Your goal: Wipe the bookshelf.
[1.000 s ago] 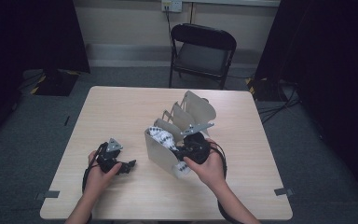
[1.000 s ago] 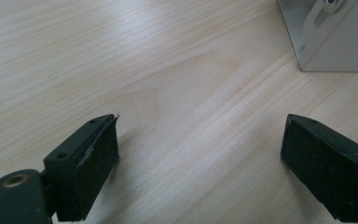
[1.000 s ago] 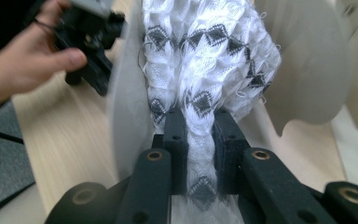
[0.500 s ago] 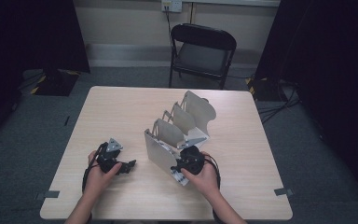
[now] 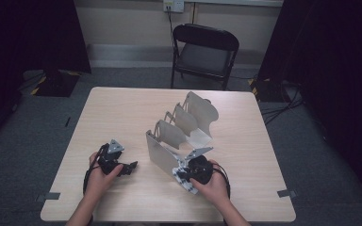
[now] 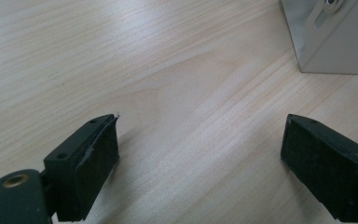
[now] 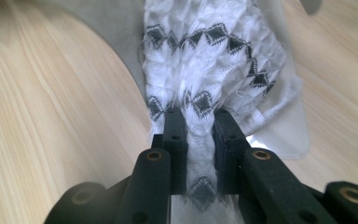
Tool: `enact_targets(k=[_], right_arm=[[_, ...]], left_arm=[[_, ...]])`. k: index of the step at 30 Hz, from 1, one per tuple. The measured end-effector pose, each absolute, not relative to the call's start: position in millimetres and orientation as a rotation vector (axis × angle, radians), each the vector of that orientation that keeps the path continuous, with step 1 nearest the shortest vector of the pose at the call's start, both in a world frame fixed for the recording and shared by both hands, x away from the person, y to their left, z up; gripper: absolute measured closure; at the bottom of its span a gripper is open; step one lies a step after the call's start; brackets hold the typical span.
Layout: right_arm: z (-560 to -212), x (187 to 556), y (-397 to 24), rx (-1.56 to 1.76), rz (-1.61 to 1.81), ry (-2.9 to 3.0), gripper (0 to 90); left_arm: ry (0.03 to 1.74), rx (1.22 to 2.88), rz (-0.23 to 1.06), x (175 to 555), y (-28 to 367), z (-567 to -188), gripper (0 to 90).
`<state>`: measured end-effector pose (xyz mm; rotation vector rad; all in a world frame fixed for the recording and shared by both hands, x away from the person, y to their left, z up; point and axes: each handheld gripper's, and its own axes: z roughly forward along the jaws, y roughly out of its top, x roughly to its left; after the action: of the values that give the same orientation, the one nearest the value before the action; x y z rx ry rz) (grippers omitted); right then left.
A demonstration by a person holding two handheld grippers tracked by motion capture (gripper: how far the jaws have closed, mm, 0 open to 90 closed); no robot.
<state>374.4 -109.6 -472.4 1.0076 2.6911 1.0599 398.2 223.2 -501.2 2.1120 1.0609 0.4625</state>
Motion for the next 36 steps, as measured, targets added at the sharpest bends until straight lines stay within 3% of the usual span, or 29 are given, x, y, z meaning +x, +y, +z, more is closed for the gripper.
enact_targets(k=[21,36], right_arm=[[-471.2,365.6,-174.4,1.114,0.966,2.607,77.1],[-470.7,374.9,-184.7,1.161,0.946,2.537,75.4]], left_arm=[[1.057,2.118,0.471,398.2,223.8,-500.9,11.0],[1.063,2.115,0.470,397.8,223.7,-501.0,11.0]])
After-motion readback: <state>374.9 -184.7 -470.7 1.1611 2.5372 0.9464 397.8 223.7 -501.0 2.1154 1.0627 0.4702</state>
